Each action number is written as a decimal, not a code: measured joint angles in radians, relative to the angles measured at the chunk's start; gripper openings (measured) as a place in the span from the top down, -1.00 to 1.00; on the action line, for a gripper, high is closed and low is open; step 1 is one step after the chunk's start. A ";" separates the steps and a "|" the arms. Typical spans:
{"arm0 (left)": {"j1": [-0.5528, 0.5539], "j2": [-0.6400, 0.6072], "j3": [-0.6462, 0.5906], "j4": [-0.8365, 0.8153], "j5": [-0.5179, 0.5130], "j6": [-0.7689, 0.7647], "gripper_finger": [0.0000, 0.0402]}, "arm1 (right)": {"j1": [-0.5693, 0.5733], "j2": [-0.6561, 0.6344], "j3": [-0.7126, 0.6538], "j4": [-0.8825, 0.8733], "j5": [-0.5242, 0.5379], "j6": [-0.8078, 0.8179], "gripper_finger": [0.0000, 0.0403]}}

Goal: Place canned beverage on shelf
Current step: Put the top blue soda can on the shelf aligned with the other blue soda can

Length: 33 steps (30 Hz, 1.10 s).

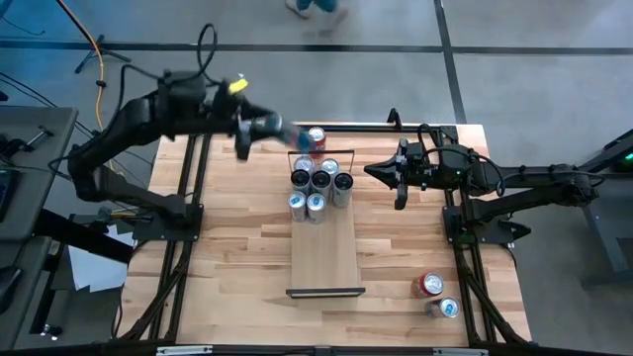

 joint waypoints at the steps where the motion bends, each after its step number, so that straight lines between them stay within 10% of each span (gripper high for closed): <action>1: -0.039 -0.006 0.000 -0.001 0.013 0.011 0.21 | 0.000 0.000 0.000 0.000 0.000 0.000 1.00; 14: -0.480 0.173 0.000 -0.072 -0.030 0.246 0.21 | 0.000 0.000 0.000 0.000 0.000 0.009 1.00; 33: -0.522 0.554 0.000 -0.171 0.050 0.520 0.21 | 0.000 0.000 0.000 -0.005 0.000 0.000 1.00</action>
